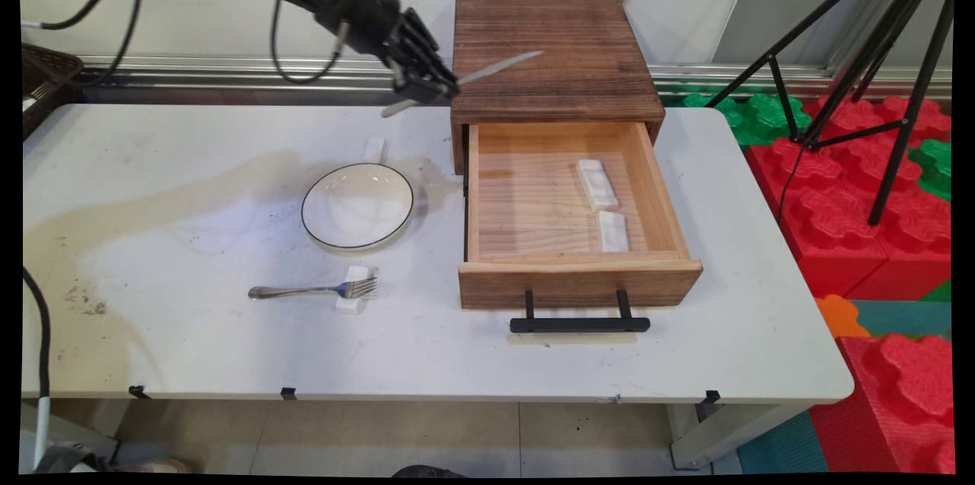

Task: Place the picked object into the drawer

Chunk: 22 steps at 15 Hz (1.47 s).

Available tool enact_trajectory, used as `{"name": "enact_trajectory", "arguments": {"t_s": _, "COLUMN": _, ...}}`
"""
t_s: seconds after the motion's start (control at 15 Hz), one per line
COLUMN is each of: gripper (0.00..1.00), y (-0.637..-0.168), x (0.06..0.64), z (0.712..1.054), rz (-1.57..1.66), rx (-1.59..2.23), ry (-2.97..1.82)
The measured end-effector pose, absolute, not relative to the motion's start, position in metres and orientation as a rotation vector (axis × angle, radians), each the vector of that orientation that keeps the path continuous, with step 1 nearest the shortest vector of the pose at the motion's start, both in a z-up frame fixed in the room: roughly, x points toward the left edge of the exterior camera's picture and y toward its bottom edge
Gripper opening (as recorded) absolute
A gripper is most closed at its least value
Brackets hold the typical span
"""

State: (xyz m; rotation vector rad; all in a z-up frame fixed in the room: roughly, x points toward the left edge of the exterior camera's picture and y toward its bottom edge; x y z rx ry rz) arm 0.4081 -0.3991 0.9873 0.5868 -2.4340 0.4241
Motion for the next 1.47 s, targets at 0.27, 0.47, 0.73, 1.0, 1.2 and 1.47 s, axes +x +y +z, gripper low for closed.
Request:
{"name": "enact_trajectory", "arguments": {"t_s": 0.27, "gripper": 0.00, "y": -0.417, "x": 0.374, "z": 0.973, "rz": 0.423, "rx": 0.603, "ry": -2.427}}
{"name": "enact_trajectory", "arguments": {"t_s": 0.47, "gripper": 0.00, "y": -0.432, "x": 0.351, "z": 0.960, "rz": 0.418, "rx": 0.620, "ry": -2.427}}
{"name": "enact_trajectory", "arguments": {"t_s": 0.73, "gripper": 0.00, "y": -0.453, "x": 0.328, "z": 0.940, "rz": 0.416, "rx": 0.633, "ry": -2.434}}
{"name": "enact_trajectory", "arguments": {"t_s": 1.0, "gripper": 0.00, "y": -0.470, "x": 0.309, "z": 0.918, "rz": 0.406, "rx": 0.642, "ry": -2.437}}
{"name": "enact_trajectory", "arguments": {"t_s": 1.2, "gripper": 0.00, "y": -0.480, "x": 0.295, "z": 0.903, "rz": 0.394, "rx": 0.647, "ry": -2.439}}
{"name": "enact_trajectory", "arguments": {"t_s": 1.47, "gripper": 0.00, "y": -0.490, "x": 0.284, "z": 0.890, "rz": 0.386, "rx": 0.648, "ry": -2.438}}
